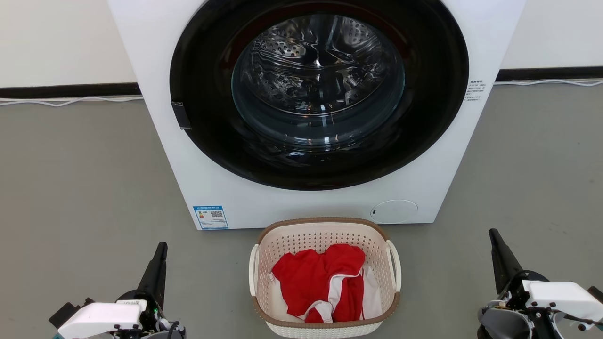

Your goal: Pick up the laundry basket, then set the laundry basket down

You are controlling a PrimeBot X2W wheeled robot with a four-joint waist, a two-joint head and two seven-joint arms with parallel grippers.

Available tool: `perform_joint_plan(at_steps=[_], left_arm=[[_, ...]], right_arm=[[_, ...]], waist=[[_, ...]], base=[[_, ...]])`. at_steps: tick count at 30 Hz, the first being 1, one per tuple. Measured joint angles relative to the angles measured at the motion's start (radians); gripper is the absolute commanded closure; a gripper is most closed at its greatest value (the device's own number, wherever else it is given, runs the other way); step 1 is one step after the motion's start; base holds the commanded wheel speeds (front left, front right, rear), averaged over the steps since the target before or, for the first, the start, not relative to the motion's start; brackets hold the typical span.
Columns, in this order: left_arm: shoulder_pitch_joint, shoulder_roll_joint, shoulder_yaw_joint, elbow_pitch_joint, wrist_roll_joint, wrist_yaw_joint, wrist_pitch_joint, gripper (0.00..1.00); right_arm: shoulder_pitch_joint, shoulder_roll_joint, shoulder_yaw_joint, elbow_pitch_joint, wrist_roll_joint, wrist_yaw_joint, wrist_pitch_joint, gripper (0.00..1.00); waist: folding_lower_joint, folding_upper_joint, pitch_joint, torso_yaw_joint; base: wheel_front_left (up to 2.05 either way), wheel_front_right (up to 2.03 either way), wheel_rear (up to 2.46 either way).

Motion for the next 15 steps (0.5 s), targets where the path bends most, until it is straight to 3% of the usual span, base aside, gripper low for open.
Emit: perform_joint_plan(at_steps=[15], left_arm=[[0.000,0.000,0.000,0.000,0.000,0.000,0.000,1.00]], right_arm=[[0.000,0.000,0.000,0.000,0.000,0.000,0.000,1.00]], waist=[[0.0000,0.0000,0.000,0.000]], base=[[0.00,0.00,0.00]])
